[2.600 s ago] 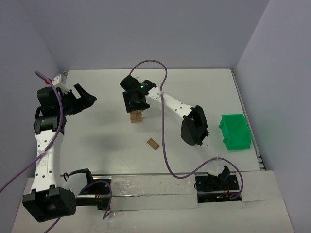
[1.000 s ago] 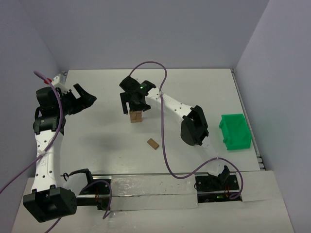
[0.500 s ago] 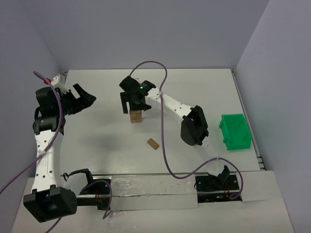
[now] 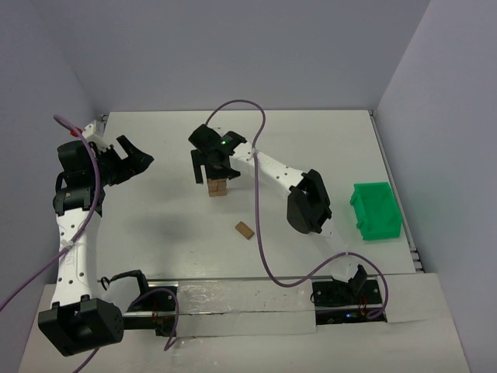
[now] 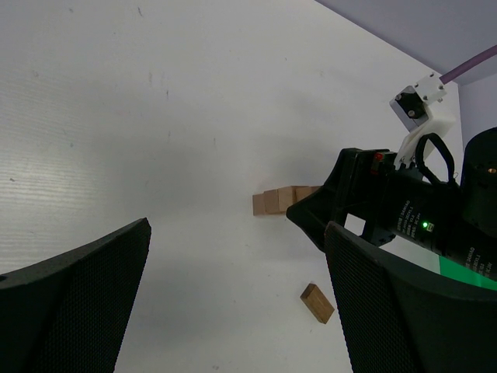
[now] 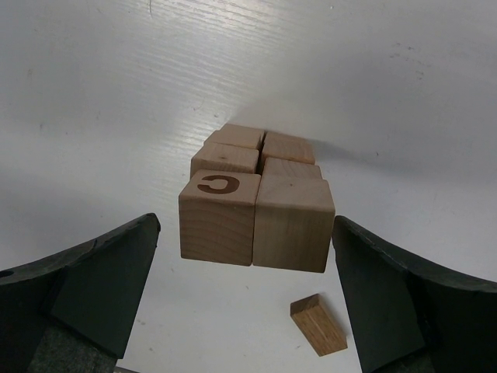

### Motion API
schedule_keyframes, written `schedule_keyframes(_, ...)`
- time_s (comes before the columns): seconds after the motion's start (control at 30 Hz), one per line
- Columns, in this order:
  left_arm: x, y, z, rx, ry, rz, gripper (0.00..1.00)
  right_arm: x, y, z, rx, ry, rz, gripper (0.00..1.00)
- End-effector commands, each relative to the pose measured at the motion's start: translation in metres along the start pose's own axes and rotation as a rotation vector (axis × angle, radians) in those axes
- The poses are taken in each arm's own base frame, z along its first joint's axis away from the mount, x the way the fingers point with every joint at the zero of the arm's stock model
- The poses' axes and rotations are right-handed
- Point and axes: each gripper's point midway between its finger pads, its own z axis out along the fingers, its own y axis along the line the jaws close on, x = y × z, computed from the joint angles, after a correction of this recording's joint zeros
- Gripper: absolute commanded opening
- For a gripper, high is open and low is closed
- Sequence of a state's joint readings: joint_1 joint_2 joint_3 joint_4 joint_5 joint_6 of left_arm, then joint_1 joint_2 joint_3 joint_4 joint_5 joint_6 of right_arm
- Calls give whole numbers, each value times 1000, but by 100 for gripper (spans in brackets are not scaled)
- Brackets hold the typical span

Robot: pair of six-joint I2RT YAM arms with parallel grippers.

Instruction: Build the wood block tower

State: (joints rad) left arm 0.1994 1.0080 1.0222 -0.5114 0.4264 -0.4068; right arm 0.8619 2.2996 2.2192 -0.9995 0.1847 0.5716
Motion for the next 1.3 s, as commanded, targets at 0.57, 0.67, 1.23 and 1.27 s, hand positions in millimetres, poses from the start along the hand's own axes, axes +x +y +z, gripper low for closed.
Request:
schedule_keyframes(0.57, -12, -4, -4, 34, -52, 18, 99, -6, 6, 18, 29, -43, 36, 100)
schedule_keyframes(0.67, -13, -3, -5, 35, -54, 16, 99, -3, 4, 22, 34, -33, 34, 100)
schedule_keyframes(1.23, -11, 0, -4, 32, -49, 12, 99, -2, 3, 33, 55, -36, 37, 100)
schedule_keyframes(1.27, -10, 0, -4, 32, -47, 11, 99, -3, 5, 32, 51, -41, 39, 100)
